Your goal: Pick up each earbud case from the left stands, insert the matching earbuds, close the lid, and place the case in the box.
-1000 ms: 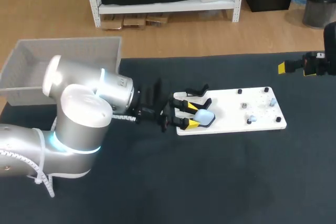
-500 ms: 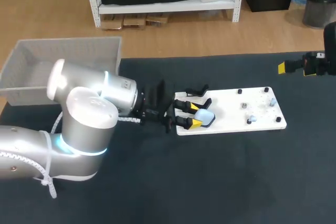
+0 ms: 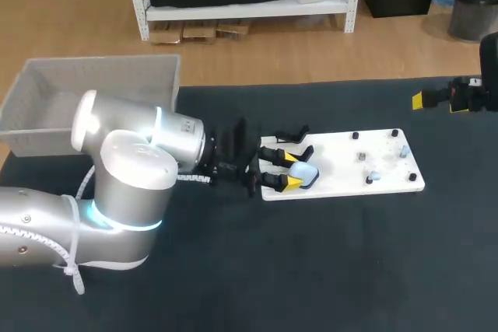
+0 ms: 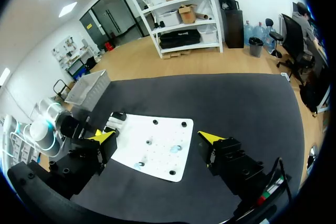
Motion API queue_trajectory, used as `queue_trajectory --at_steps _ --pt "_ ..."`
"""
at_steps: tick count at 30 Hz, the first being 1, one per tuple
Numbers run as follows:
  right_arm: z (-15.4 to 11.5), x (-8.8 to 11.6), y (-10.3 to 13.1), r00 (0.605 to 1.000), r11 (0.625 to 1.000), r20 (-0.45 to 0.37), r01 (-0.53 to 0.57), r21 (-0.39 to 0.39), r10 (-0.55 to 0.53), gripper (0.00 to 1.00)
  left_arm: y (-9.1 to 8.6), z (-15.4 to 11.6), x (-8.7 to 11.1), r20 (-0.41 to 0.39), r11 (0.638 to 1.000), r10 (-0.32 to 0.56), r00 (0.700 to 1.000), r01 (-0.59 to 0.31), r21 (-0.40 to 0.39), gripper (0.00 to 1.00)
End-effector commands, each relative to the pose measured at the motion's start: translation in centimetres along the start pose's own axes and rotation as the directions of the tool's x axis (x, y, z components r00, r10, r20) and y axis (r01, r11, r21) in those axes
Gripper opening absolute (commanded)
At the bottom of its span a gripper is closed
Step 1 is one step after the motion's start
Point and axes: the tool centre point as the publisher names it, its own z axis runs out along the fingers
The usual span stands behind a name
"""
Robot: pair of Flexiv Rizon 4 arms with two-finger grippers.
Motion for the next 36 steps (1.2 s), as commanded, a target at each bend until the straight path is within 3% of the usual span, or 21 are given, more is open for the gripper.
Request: queue_trajectory --at_steps 1,9,16,21,32,36 --pt "0.0 0.0 -0.2 1.0 1.0 0.0 0.002 -0.01 -0.002 1.0 -0.3 0.2 0.2 0.001 1.0 0.001 1.0 -0.001 -0.005 0.42" --pt "0.0 0.0 -0.2 1.0 1.0 0.0 0.002 -0.01 -0.002 1.0 -0.4 0.0 0.2 0.007 1.0 -0.002 1.0 0.002 -0.004 0.3" --pt "0.0 0.0 -0.2 1.0 1.0 0.0 0.002 -0.01 -0.002 1.0 -0.7 -0.3 0.0 0.014 1.0 -0.001 1.0 0.001 -0.006 0.0" --pt "0.0 0.0 -0.2 1.0 1.0 0.0 0.002 -0.01 -0.002 1.0 -1.0 -1.1 -0.8 0.037 1.0 0.015 0.999 -0.014 -0.012 0.0" --pt "0.0 0.0 -0.2 1.0 1.0 0.0 0.002 -0.01 -0.002 1.0 -0.7 -3.4 -6.3 0.197 0.998 0.061 0.978 -0.054 -0.037 0.0" --pt "0.0 0.0 -0.2 1.0 1.0 0.0 0.002 -0.01 -0.002 1.0 -0.6 -3.5 -6.6 0.204 0.998 0.062 0.977 -0.055 -0.038 0.0"
